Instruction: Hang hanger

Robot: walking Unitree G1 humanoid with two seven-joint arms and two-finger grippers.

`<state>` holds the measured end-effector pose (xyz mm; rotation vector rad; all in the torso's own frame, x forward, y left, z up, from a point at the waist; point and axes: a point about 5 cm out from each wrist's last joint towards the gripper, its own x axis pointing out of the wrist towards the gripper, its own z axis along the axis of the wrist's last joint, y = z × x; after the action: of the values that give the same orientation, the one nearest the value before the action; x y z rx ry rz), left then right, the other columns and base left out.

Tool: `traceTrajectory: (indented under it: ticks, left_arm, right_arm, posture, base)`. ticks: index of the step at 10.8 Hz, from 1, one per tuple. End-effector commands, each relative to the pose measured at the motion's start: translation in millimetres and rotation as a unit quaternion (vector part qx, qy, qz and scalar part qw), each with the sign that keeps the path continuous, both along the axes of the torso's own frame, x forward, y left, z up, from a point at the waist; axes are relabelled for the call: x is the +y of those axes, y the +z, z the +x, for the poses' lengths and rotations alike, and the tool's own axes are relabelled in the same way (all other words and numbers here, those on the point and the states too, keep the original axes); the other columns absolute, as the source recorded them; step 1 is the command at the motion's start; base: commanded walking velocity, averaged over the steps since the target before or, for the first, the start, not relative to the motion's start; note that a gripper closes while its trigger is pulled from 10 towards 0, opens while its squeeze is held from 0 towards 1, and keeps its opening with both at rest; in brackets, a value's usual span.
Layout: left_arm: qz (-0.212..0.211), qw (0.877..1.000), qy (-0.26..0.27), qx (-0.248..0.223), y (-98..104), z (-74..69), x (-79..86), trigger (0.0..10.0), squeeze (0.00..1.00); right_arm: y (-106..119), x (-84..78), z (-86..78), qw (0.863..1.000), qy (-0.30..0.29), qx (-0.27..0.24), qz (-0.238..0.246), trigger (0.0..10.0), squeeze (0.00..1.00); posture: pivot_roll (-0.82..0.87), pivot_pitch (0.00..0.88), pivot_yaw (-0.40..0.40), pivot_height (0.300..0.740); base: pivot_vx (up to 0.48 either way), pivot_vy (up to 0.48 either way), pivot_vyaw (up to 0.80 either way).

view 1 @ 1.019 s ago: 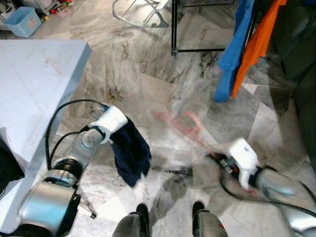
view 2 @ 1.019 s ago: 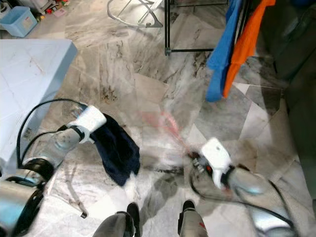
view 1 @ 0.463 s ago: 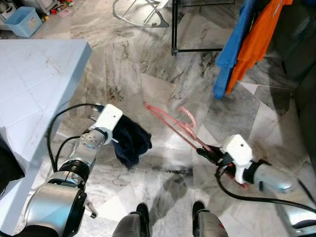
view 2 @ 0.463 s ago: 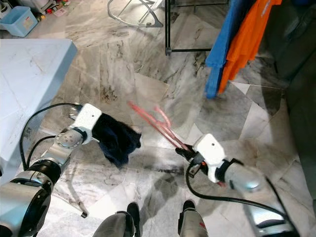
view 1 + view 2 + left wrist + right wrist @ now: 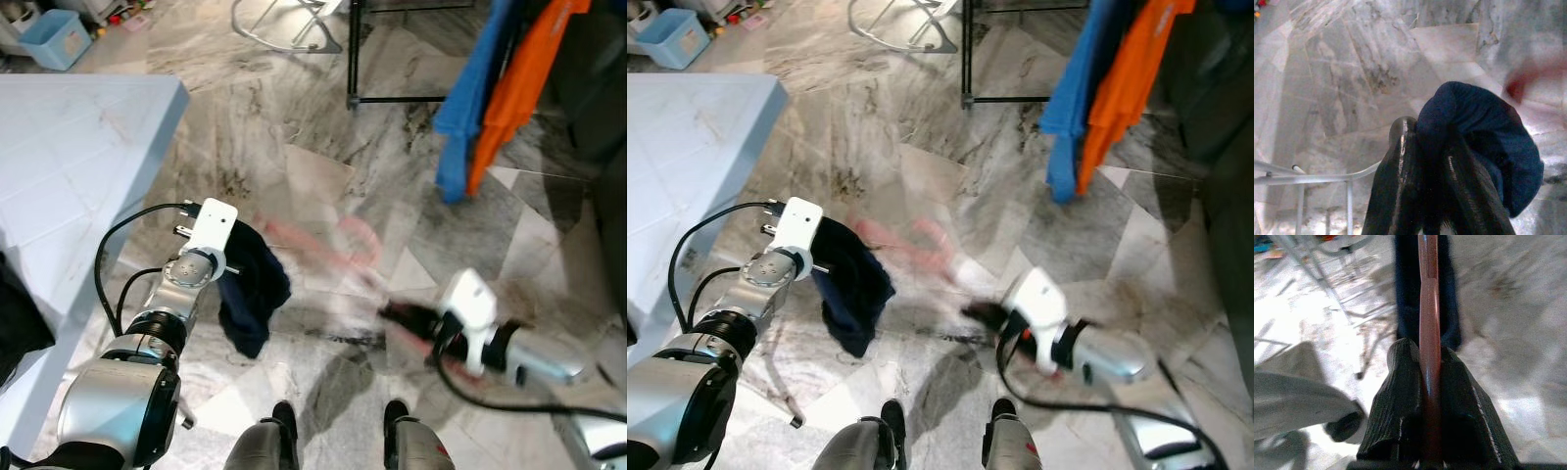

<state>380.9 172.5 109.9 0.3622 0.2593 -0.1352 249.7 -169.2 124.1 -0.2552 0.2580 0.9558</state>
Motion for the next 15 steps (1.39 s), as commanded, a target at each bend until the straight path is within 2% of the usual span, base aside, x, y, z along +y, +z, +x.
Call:
traceTrajectory:
  ticks: [1, 3, 4, 7, 9, 11, 13, 15]
  left_arm:
    - [-0.001, 1.000, -0.002, -0.008, 4, 1.7, -0.2, 10.0, 0.00]
    - [0.005, 0.999, -0.030, -0.026, 11, 4.3, -9.1, 10.0, 0.00]
    - [0.003, 0.996, -0.072, -0.052, 21, 6.2, -16.1, 10.0, 0.00]
    - [0.075, 0.985, -0.124, -0.099, 34, 4.5, -4.1, 10.0, 0.00]
    - [0.127, 0.970, -0.163, -0.127, 43, 3.2, -5.1, 10.0, 0.00]
    - [0.150, 0.971, -0.145, -0.118, 39, 2.9, 5.0, 10.0, 0.00]
    - [0.175, 0.970, -0.124, -0.113, 38, 2.9, 15.8, 10.0, 0.00]
    - [0.178, 0.970, -0.125, -0.107, 34, 1.6, 16.4, 10.0, 0.00]
  right_arm:
    - [0, 10.2, -6.7, 0.999, 0.038, 0.014, 0.006, 10.0, 0.00]
    - [-7, 15.6, -5.2, 0.998, 0.050, 0.027, -0.004, 10.0, 0.00]
    - [-11, 16.7, -1.9, 0.999, 0.045, 0.027, -0.012, 10.0, 0.00]
    - [-13, 12.5, 0.3, 0.999, 0.037, 0.027, -0.020, 10.0, 0.00]
    - [-16, 12.3, -0.8, 0.999, 0.034, 0.029, -0.024, 10.0, 0.00]
    - [-15, 10.8, -6.3, 0.998, 0.040, 0.035, -0.025, 10.0, 0.00]
    - [-12, -4.0, -6.3, 0.999, 0.015, 0.024, -0.043, 10.0, 0.00]
    - [-8, -14.0, -4.9, 0.998, 0.000, 0.019, -0.052, 10.0, 0.00]
  posture:
    - [-0.17, 0.301, 0.163, 0.740]
    - [-0.17, 0.302, 0.162, 0.740]
    - [-0.16, 0.302, 0.162, 0.740]
    - [-0.15, 0.307, 0.163, 0.740]
    - [-0.15, 0.308, 0.164, 0.740]
    - [-0.16, 0.311, 0.165, 0.740]
    - [-0.17, 0.314, 0.165, 0.740]
    - [-0.17, 0.314, 0.169, 0.740]
  base:
    - [0.000, 0.000, 0.00]
    - [0.000, 0.000, 0.00]
    - [0.000, 0.000, 0.00]
    - [0.000, 0.000, 0.00]
    - [0.000, 0.000, 0.00]
    - [0.000, 0.000, 0.00]
    - [0.000, 0.000, 0.00]
    - [0.000, 0.000, 0.00]
